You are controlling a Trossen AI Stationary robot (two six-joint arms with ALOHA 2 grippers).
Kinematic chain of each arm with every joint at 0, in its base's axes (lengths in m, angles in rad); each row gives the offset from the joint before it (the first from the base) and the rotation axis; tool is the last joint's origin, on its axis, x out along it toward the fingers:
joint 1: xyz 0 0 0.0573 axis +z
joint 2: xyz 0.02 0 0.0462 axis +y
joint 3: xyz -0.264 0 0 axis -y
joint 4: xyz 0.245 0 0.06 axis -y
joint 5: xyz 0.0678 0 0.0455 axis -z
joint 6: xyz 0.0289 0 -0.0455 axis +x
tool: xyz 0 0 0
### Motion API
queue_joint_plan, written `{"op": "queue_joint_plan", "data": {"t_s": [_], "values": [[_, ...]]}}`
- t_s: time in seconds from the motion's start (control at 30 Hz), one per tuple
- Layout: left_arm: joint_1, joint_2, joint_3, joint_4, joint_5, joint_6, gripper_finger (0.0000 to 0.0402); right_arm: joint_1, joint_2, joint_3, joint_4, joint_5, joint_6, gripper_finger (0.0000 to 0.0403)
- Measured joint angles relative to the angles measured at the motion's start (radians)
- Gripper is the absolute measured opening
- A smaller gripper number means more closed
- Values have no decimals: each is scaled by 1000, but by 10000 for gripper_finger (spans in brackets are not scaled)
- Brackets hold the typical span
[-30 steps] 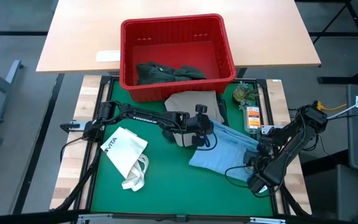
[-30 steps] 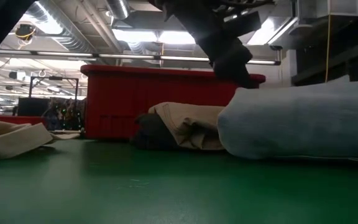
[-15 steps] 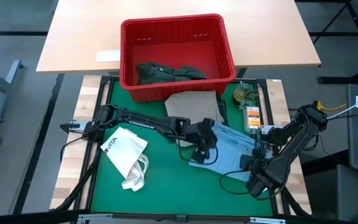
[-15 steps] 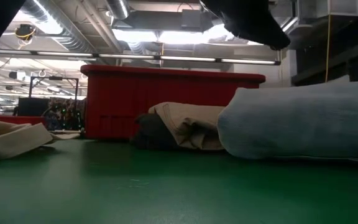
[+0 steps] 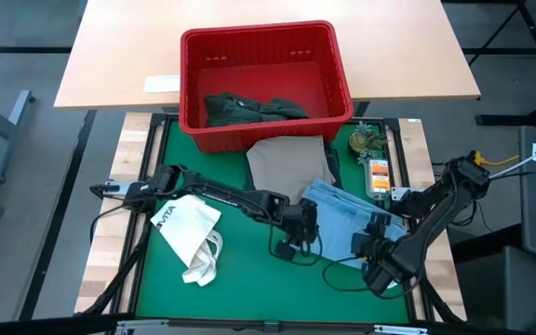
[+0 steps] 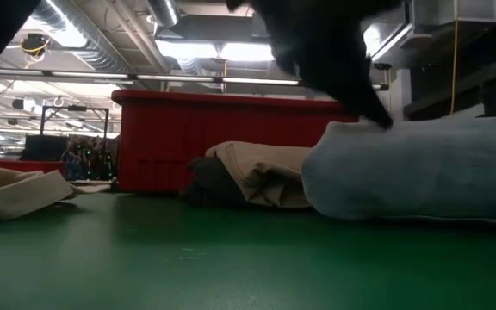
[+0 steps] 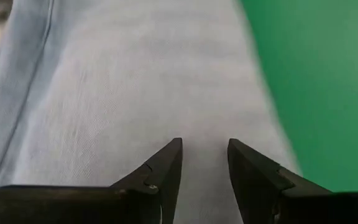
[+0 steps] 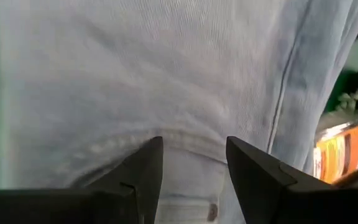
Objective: Fold laundry
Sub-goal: Fold the blue pants
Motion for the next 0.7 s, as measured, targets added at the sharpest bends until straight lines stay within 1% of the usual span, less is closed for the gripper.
{"op": "queue_joint_plan", "data": {"t_s": [0.13, 0.27, 0.4, 0.53, 0.7], "values": [[38, 59, 0, 30, -10, 1, 125, 0, 0, -79, -2, -56, 72, 175], [77, 117, 1, 54, 0, -2, 125, 0, 0, -152, 7, -140, 121, 175], [97, 122, 3, 52, 5, -6, 125, -1, -1, -211, 65, -183, 129, 175], [101, 123, 3, 56, 4, -7, 125, -1, -1, -229, 95, -190, 128, 175], [89, 123, 3, 58, -8, -7, 125, -1, 0, -204, 64, -207, 125, 175]]}}
